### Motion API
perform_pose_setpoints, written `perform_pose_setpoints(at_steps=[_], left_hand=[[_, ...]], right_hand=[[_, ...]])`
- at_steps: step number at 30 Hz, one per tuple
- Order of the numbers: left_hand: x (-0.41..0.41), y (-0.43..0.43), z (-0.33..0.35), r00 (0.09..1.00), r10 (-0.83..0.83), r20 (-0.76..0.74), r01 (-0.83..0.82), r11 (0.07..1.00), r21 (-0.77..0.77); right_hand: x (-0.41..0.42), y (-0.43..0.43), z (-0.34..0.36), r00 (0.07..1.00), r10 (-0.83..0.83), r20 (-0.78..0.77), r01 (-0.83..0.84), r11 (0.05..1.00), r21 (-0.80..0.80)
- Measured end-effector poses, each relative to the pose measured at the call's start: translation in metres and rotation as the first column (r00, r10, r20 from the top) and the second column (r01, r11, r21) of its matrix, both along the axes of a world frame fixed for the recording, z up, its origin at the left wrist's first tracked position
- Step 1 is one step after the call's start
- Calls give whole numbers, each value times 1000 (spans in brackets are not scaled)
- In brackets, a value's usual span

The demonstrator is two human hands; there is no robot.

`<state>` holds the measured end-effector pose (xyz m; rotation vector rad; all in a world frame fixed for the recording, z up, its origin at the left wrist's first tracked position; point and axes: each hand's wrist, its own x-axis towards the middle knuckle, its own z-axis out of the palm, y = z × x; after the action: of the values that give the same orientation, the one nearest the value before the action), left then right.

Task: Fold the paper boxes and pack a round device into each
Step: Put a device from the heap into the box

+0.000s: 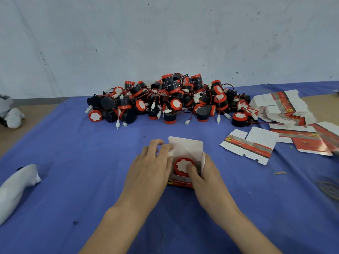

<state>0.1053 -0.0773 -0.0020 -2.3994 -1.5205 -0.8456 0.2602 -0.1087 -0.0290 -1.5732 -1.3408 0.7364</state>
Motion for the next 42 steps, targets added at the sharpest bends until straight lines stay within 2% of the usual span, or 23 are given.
perform_pose_setpoints(at_steps=[7, 10, 13, 17, 18, 20, 21, 23, 25, 28, 32, 37, 42], left_hand=[[2, 1, 2, 972, 53, -228, -79, 991, -110], [6, 3, 2, 969, 55, -241, -100, 979, -178], [4, 2, 2, 999, 22, -39, -31, 968, -249], [-2, -6, 1, 978, -59, 201, 94, 982, -166], [-3, -7, 2, 951, -82, 299, 142, 973, -184], [-5, -6, 3, 834, -52, 549, 237, 933, -272], [-6, -5, 4, 767, -16, 641, 281, 907, -313], [-8, -4, 7, 680, 39, 733, 341, 867, -362], [-7, -4, 9, 631, 70, 773, 402, 822, -403], [-6, -2, 10, 610, 106, 785, 463, 757, -462], [-10, 5, 9, 596, 177, 783, 493, 689, -531], [-11, 12, 7, 519, 256, 816, 584, 592, -556], [-14, 16, 6, 569, 202, 797, 600, 560, -570]], right_hand=[[-1, -2, 2, 999, 3, 51, -3, 1000, 2], [-1, -4, 3, 997, 5, 77, -5, 1000, 7], [0, -5, 4, 997, 16, 80, -17, 1000, 20], [3, -5, 5, 994, 55, 91, -56, 998, 16], [4, -5, 6, 994, 75, 78, -75, 997, -1], [4, -8, 10, 994, 111, -16, -111, 993, -43], [5, -9, 12, 988, 109, -113, -116, 991, -61], [6, -8, 18, 948, 94, -304, -118, 991, -65], [11, -3, 19, 912, 72, -403, -101, 994, -51], [16, 3, 9, 902, 53, -429, -80, 996, -43], [16, 7, 2, 855, 104, -508, -135, 991, -24], [21, 14, 2, 764, 162, -625, -194, 981, 17], [18, 12, 3, 742, 210, -637, -251, 968, 27]])
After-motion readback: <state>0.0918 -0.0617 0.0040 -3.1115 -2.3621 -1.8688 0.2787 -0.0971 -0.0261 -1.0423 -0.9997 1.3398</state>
